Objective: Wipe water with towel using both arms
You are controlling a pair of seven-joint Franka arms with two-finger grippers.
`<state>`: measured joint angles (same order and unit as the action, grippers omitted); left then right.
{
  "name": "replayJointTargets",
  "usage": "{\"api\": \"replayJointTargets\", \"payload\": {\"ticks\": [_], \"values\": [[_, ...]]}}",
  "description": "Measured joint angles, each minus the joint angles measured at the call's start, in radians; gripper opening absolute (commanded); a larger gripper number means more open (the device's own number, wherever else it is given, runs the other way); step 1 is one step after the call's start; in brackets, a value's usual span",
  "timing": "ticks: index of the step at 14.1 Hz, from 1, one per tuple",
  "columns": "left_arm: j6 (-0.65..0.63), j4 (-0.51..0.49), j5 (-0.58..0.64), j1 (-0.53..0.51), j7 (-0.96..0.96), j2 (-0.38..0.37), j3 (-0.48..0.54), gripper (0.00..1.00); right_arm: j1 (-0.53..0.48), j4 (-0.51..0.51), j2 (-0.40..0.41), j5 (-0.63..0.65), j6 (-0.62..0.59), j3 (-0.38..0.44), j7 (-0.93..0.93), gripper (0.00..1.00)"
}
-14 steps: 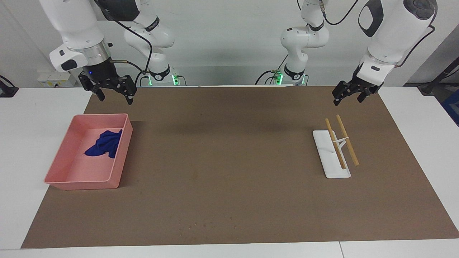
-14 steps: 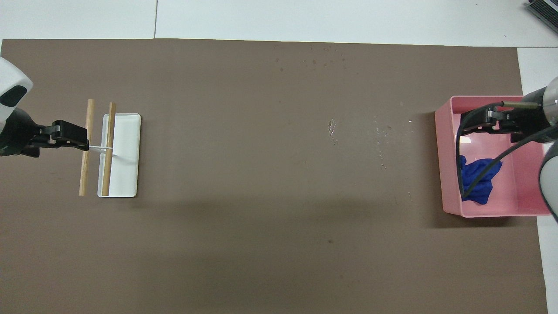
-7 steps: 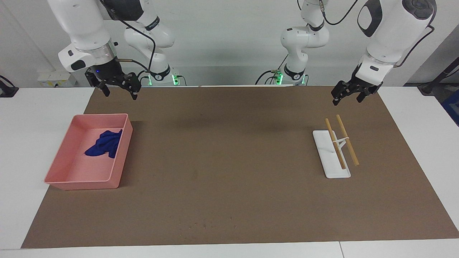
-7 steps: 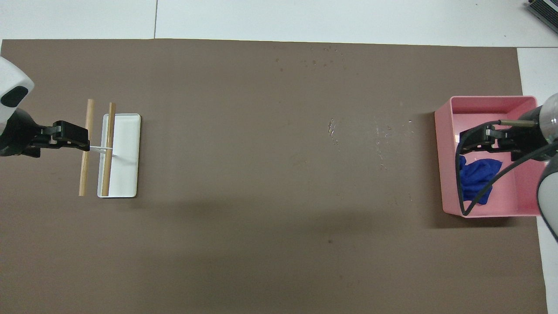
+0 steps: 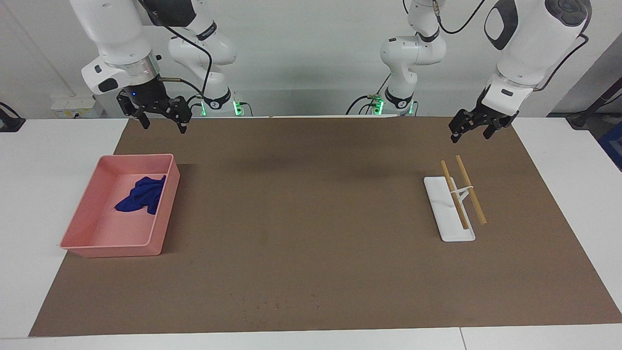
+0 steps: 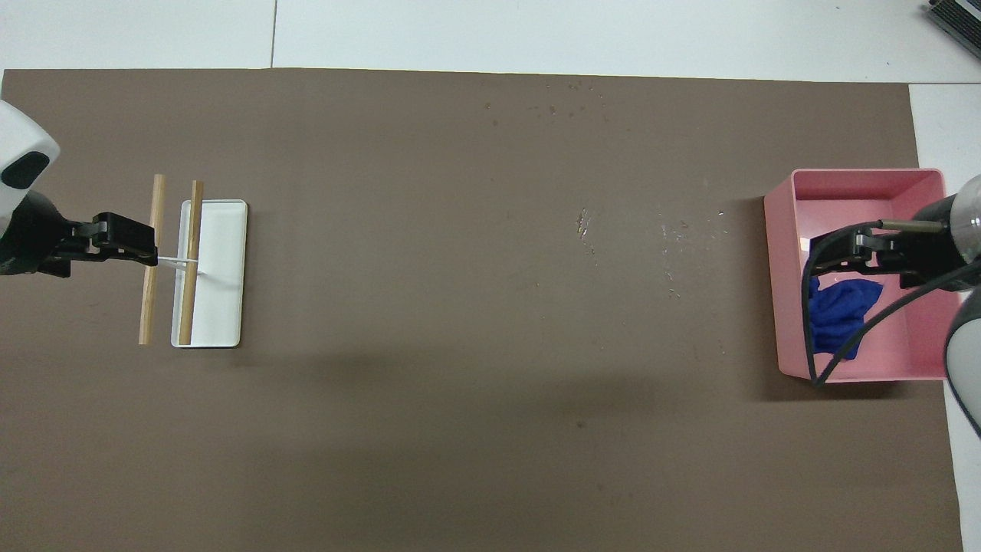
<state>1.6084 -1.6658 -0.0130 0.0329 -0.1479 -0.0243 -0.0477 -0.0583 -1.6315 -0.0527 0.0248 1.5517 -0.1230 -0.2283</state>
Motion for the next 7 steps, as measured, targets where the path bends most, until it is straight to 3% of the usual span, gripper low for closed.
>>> {"api": "replayJointTargets", "payload": {"ticks": [7], "values": [[0.009, 0.001, 0.000, 0.000, 0.009, -0.005, 0.002, 1.00, -0.002, 0.020, 0.002, -0.014, 0.000, 0.009, 0.000, 0.99]]}}
